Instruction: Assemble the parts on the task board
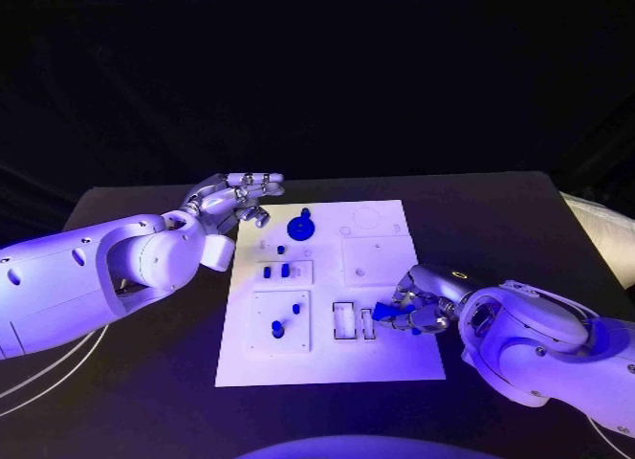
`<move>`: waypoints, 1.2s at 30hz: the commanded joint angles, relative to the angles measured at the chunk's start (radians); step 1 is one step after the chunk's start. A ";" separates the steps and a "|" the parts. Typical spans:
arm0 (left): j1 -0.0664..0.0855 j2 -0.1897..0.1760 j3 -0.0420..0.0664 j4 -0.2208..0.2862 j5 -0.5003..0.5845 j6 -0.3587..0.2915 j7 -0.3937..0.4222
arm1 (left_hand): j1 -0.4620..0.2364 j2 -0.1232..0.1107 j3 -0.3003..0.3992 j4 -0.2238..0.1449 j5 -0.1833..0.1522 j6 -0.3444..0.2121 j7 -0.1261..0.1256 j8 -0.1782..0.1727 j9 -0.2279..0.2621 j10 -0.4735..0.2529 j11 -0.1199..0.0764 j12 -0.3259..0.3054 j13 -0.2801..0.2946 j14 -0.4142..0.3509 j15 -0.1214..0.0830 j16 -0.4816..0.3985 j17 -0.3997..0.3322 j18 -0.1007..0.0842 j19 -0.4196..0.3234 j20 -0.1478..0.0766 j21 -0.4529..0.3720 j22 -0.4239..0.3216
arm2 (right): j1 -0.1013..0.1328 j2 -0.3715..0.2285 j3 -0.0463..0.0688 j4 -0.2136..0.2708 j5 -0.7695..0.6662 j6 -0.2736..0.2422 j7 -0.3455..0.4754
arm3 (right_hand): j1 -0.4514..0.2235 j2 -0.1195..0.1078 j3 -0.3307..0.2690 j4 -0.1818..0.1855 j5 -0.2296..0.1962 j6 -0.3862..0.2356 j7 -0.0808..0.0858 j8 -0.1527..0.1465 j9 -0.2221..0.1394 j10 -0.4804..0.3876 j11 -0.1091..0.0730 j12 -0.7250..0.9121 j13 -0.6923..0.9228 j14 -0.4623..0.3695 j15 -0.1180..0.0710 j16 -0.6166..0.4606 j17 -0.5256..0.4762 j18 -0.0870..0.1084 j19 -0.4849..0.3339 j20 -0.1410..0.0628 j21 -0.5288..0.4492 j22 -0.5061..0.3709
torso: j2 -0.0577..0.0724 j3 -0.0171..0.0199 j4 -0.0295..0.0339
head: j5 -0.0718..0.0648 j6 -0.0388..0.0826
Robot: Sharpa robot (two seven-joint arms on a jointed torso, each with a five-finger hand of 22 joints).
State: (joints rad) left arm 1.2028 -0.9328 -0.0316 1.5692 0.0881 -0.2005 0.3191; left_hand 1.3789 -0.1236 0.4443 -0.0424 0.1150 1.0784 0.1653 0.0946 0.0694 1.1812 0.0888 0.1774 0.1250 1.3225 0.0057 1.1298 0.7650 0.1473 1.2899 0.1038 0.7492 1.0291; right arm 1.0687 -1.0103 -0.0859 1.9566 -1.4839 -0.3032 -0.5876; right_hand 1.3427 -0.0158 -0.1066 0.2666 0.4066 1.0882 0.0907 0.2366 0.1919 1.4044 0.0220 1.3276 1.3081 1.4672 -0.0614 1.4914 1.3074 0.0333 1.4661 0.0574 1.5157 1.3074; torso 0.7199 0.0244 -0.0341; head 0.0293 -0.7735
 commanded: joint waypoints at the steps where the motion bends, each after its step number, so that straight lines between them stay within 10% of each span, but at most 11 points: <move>1: 0.000 0.002 0.000 0.001 -0.003 0.017 0.005 | 0.001 0.007 -0.005 -0.001 -0.004 -0.008 0.001 0.006 -0.001 -0.007 0.000 0.003 0.001 -0.006 -0.002 -0.004 -0.002 0.009 -0.007 0.000 -0.004 -0.001 | 0.008 -0.005 0.002 0.021 0.048 -0.092 0.027 | 0.053 0.067 0.027 -0.012 0.005 0.030 -0.025 0.014 0.039 0.038 -0.031 0.006 0.029 0.074 -0.008 0.006 0.103 -0.010 0.041 -0.010 0.004 0.183 | 0.000 -0.0003 0.0005 | -0.002 0.001; 10: -0.001 0.003 0.000 0.003 -0.003 0.017 0.006 | 0.001 0.007 -0.005 -0.001 -0.004 -0.008 0.001 0.006 -0.001 -0.007 0.000 0.003 0.001 -0.006 -0.002 -0.004 -0.002 0.009 -0.007 0.000 -0.004 -0.001 | 0.019 -0.002 0.004 0.038 0.114 -0.125 0.044 | 0.030 0.082 0.030 0.012 0.021 0.036 -0.029 0.015 0.056 0.046 -0.036 0.010 0.037 0.075 -0.014 0.007 0.106 -0.012 0.045 -0.017 0.007 0.188 | 0.002 0.0000 0.0014 | 0.003 -0.001; 36: -0.001 0.003 0.000 0.006 -0.003 0.017 0.004 | 0.001 0.007 -0.005 -0.001 -0.004 -0.008 0.001 0.006 -0.001 -0.007 0.000 0.003 0.001 -0.006 -0.002 -0.004 -0.002 0.009 -0.007 0.000 -0.004 -0.001 | 0.005 0.125 0.004 -0.033 0.161 0.023 -0.018 | -0.097 0.108 -0.016 0.025 0.043 0.058 -0.038 0.016 0.100 0.051 -0.043 -0.019 0.023 0.074 -0.020 0.004 0.101 -0.011 0.042 -0.023 0.005 0.186 | 0.001 -0.0007 0.0007 | 0.010 -0.010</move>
State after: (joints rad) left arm 1.2018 -0.9306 -0.0318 1.5726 0.0881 -0.2005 0.3187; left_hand 1.3789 -0.1236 0.4428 -0.0429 0.1150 1.0784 0.1653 0.0946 0.0694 1.1812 0.0888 0.1774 0.1248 1.3225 0.0057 1.1299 0.7645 0.1474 1.2899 0.1038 0.7493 1.0288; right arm 1.0746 -0.8874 -0.0823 1.9245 -1.3239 -0.3241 -0.5905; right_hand 1.2436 0.0833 -0.1185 0.2914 0.4438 1.0973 0.0959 0.2476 0.2575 1.4147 0.0186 1.3129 1.3195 1.4646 -0.0735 1.4950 1.3078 0.0295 1.4660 0.0430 1.5174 1.3079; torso 0.7211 0.0239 -0.0339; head 0.0387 -0.7827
